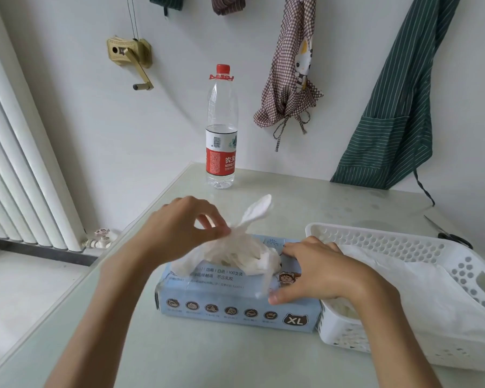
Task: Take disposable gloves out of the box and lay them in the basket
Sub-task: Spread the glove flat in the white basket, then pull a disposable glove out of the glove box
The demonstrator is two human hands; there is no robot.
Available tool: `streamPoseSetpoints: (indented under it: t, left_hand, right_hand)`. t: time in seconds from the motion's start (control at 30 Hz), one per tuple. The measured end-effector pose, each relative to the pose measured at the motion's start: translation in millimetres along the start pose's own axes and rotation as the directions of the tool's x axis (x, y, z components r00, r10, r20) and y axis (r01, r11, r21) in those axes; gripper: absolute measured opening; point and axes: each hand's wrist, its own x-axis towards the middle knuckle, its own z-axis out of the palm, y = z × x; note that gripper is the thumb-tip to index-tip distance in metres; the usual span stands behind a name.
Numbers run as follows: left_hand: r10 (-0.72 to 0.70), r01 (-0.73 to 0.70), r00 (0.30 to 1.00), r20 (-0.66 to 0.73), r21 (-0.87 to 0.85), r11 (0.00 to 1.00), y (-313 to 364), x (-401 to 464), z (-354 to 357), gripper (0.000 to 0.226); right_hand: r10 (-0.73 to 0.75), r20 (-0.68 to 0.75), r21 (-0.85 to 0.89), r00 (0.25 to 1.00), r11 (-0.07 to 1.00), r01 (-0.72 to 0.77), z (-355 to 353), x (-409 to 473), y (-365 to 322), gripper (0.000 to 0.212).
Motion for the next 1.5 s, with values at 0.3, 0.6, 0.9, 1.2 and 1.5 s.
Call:
streamPoseSetpoints:
  t: [0.3, 0.6, 0.9, 1.2, 1.5]
  left_hand:
    - [0.008, 0.004, 0.997, 0.081, -0.153, 0.988, -2, 6, 15, 0.006]
    - [0.001, -0.065, 0.989, -0.147, -0.432, 0.9, 1, 9, 10, 0.013]
    - [-0.07, 0.006, 0.992, -0.101, -0.532, 0.847, -4, 8, 8, 0.036]
    - [-0.042, 0.051, 0.998, 0.05, -0.181, 0.982, -10, 6, 10, 0.011]
    - [-0.034, 0.098, 0.921, 0.389, -0.148, 0.984, -2, -13, -11, 0.035]
  right_hand:
    - [-0.143, -0.165, 0.149, 0.976, 0.974, 0.168, -11, -9, -4, 0.094]
    - [-0.075, -0.418, 0.287, 0.905, 0.934, 0.211, 16, 22, -15, 0.075]
    - [0.035, -0.57, 0.463, 0.821, 0.839, 0.286, 16, 28, -6, 0.017]
    - [0.0, -0.471, 0.467, 0.882, 0.848, 0.249, 8, 22, 2, 0.011]
    - [-0.155, -0.337, 0.344, 0.929, 0.898, 0.275, -10, 0, 11, 0.026]
